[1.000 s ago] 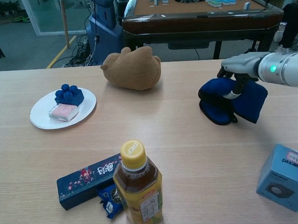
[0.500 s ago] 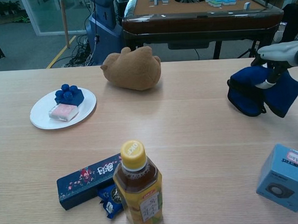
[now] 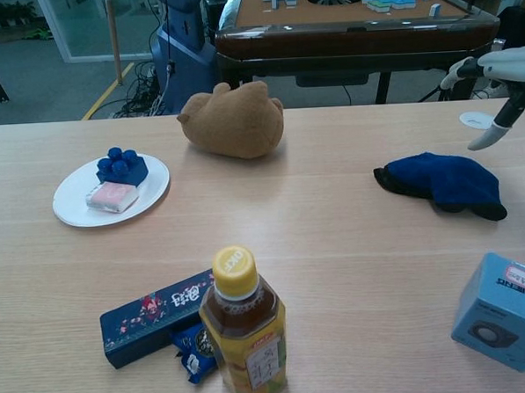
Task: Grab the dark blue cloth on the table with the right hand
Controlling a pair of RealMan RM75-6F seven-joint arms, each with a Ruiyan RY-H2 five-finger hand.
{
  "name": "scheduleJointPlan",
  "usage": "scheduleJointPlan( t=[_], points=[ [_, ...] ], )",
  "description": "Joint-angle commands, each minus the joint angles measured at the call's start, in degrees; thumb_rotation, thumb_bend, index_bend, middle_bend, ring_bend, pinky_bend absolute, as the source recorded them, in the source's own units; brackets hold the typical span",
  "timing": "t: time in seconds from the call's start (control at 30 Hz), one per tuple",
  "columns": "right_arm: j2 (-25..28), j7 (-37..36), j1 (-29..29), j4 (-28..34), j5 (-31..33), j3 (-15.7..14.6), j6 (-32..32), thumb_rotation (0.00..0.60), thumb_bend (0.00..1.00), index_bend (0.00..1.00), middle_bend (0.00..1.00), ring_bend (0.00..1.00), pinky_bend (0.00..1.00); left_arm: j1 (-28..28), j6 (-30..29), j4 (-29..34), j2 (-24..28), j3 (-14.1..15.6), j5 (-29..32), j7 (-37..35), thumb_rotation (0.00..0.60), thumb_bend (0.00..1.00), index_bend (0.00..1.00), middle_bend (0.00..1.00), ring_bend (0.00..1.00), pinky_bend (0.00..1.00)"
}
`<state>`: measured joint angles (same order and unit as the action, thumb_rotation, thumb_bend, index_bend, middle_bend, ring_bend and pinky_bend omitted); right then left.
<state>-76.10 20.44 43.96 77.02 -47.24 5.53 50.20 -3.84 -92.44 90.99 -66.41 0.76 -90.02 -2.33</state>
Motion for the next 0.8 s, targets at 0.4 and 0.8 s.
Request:
scheduleJointPlan(
  t=[0.4, 0.8],
  points=[
    [10.4, -7.5, -17.5, 15.8, -20.0, -5.4, 24.9, 0.600, 0.15, 0.00, 0.10, 0.08, 0.16, 1.4, 0.7, 0.5, 0.3, -0.6, -0.8, 0.3, 0.600, 0.33, 0.08, 0.00, 0.00, 0.02],
    [13.2, -9.9, -29.4, 19.2, -29.6, -9.4, 37.1, 0.600, 0.15, 0.00, 0.14, 0.10, 0.16, 2.2, 1.0, 1.7, 0.5, -0.5, -1.6, 1.3, 0.600, 0.33, 0.08, 0.00, 0.00, 0.02]
  ],
)
